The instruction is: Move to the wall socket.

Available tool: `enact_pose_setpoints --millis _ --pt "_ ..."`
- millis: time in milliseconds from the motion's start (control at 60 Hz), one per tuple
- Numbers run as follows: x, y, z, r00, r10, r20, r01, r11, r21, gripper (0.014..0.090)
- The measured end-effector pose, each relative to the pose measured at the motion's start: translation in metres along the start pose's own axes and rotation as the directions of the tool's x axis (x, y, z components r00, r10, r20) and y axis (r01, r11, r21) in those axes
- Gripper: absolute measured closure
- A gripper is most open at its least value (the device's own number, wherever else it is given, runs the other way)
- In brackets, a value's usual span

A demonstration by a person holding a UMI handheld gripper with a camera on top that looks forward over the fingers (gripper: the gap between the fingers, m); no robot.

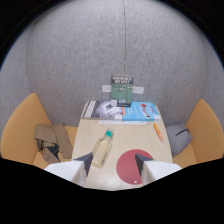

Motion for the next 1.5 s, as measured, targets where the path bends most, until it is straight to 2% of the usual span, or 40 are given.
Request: enact_pose_setpoints --millis 300,667,867,1150,1500 --pt "0.018 -0.001 -0.002 0.999 0.004 -0.034 -0.003 1.0 0.027 0.0182" --pt "0.085 -0.001 0.004 0.992 0.022 -0.126 -0.013 0.997 0.07 0.0185" --pt "0.119 -0.014 0.032 0.991 0.023 -0.132 -0.011 0.996 0.092 0.0188" --pt "0.154 -0.063 0.113 0.995 -0.002 -0.097 0.014 0.992 0.128 0.0177" --pt "0.192 -0.144 0.261 0.998 -0.021 -0.054 0.03 0.984 0.178 0.0183"
